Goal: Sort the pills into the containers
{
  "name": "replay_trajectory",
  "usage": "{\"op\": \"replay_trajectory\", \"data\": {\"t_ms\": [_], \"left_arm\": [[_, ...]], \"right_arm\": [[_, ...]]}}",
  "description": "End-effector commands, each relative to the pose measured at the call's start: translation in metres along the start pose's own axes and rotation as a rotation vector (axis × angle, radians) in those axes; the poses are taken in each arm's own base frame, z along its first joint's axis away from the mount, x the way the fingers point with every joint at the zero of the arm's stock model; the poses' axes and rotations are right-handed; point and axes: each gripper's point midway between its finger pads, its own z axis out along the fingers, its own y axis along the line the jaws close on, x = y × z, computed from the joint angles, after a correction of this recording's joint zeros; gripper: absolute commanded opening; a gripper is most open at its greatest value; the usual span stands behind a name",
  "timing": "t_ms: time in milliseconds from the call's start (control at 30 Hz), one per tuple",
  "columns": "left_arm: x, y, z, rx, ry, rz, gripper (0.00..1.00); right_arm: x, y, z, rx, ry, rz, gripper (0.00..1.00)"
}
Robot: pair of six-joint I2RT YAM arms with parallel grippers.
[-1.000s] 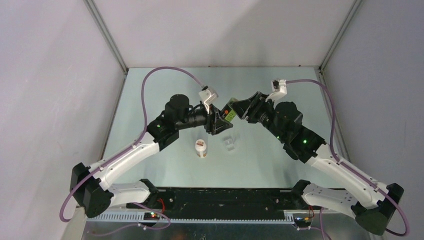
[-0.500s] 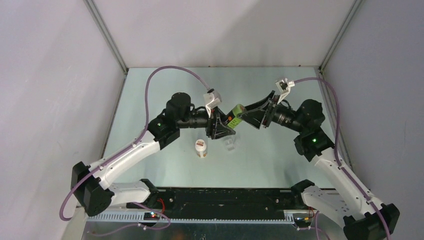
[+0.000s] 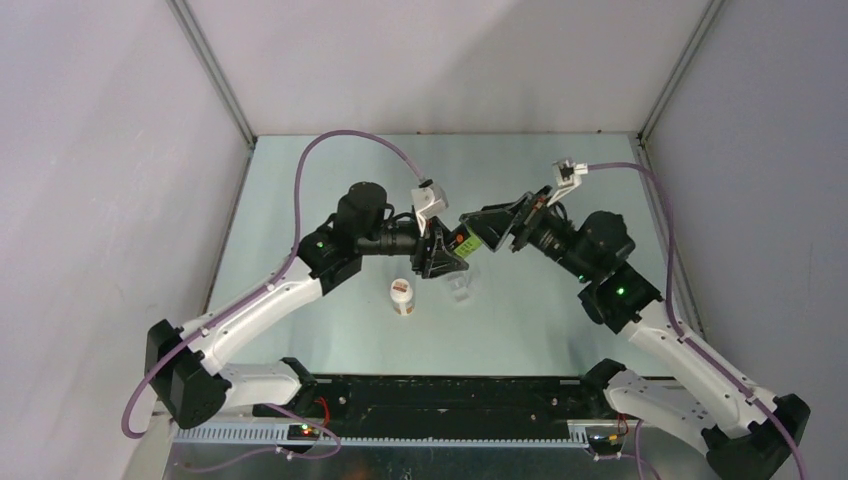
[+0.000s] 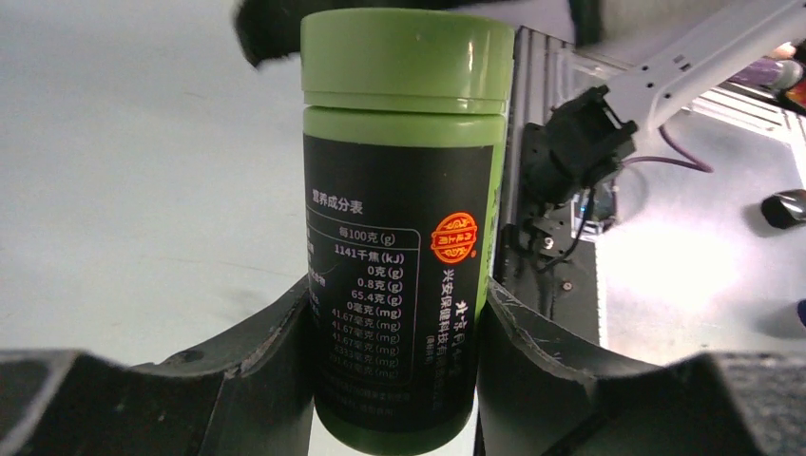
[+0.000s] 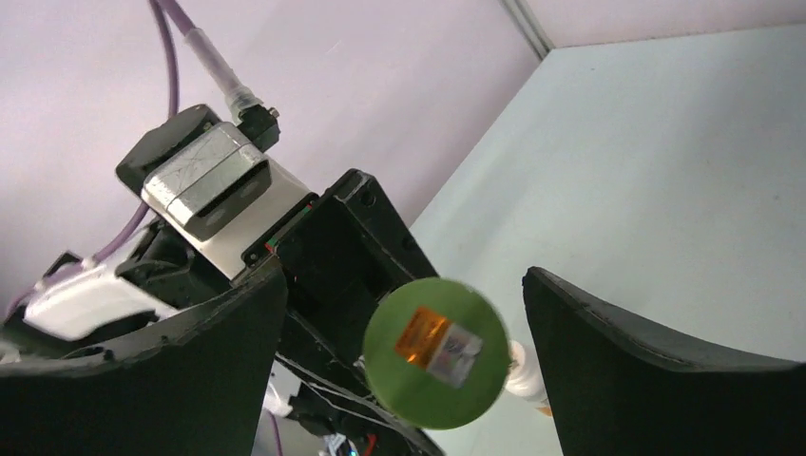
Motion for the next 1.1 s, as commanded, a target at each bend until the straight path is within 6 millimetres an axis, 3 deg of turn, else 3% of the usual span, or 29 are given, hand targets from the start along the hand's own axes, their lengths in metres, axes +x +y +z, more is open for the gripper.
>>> {"op": "replay_trajectory", "data": {"t_ms": [0,233,300,467,567,733,933,1067], "left_arm": [[-0.033,0.012,-0.011,-0.110,-0.093,0.104,0.00],[-0.040,0.019,-0.013,-0.156,-0.139,0.089,0.00],[-0.042,0.019,-0.012,-0.157,-0.148,0.084,0.00],[-0.049,0.016,-0.013,-0.146,-0.177,0.080,0.00],[-0.054,0.010,-0.012,-0.119,-0.192,0.074,0.00],[-0.053,-0.007,-0.011,-0.020,-0.183,0.079,0.00],[-0.046,-0.037,-0.012,0.167,-0.150,0.114,0.00],[-0.046,-0.037,-0.013,0.163,-0.148,0.136,0.00]], "right_arm": [[-0.028,-0.011,0.001,0.215,-0.211,0.113,0.96],[-0.014,-0.011,0.011,0.262,-0.170,0.161,0.95],[-0.012,-0.012,0.010,0.264,-0.165,0.176,0.85],[-0.017,-0.005,0.004,0.239,-0.168,0.217,0.44],[-0.022,0.006,-0.002,0.175,-0.149,0.217,0.27],[-0.032,0.026,-0.011,0.000,-0.121,0.056,0.22],[-0.019,0.069,-0.037,-0.402,0.025,-0.255,0.25],[-0.015,0.073,-0.041,-0.485,0.104,-0.361,0.23]]}}
